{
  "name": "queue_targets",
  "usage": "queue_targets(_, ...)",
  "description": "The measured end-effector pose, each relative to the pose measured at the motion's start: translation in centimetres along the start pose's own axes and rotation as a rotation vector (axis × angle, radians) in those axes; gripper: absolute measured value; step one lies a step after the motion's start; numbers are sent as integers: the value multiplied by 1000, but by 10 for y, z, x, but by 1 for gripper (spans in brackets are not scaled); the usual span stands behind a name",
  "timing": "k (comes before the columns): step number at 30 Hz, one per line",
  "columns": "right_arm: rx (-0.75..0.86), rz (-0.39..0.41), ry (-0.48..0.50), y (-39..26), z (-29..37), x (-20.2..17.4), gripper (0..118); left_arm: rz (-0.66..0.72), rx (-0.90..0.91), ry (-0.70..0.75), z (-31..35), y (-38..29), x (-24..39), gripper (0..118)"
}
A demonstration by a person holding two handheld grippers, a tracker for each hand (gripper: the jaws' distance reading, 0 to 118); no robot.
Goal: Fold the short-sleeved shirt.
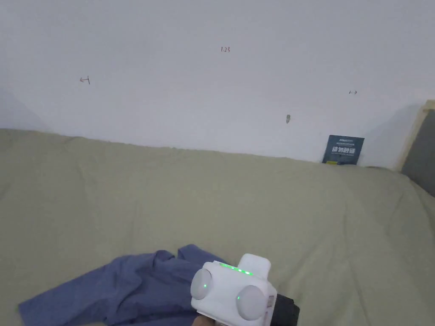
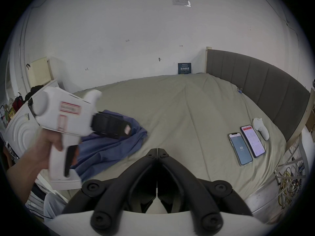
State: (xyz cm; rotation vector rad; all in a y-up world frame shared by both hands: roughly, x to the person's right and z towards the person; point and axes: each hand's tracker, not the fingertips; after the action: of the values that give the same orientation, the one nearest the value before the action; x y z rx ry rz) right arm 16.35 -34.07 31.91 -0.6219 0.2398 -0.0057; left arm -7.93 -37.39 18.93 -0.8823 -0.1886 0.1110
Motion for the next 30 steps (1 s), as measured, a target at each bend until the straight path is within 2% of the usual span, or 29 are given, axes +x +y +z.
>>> queue_targets(4, 35, 33, 37, 4, 15, -13, 0, 32, 127, 24, 91, -16, -28, 115)
queue_targets(7, 67, 48, 65, 5, 28, -24, 0, 54, 240, 108, 167, -46, -55, 113)
queue_targets(9, 83, 51, 86, 5, 36, -31, 0, 86, 315, 134, 213, -72, -76, 101)
queue_targets(10, 90, 55, 98, 4, 40, -35, 0, 93, 329, 151, 230, -84, -84, 68)
queue_targets(11, 96, 57, 101, 3, 44, -39, 0, 101, 329, 172, 246, -97, -91, 17)
queue_targets(12, 98, 59, 111, 2, 47, -42, 0, 115, 357, 213, 260, -113, -100, 0)
queue_targets(13, 102, 62, 124, 0, 49, -46, 0, 162, 349, 296, 270, -126, -108, 0)
queue_targets(15, 101, 61, 137, -4, 53, -54, 0, 164, 341, 309, 285, -143, -124, 0)
queue_targets(19, 97, 80, 161, -11, 56, -70, 0, 252, 348, 407, 315, -186, -161, 0)
queue_targets(25, 88, 110, 167, -18, 54, -88, 0, 315, 312, 403, 313, -219, -192, 0)
queue_targets(30, 68, 122, 168, -20, 50, -95, 0, 360, 187, 348, 271, -218, -212, 0)
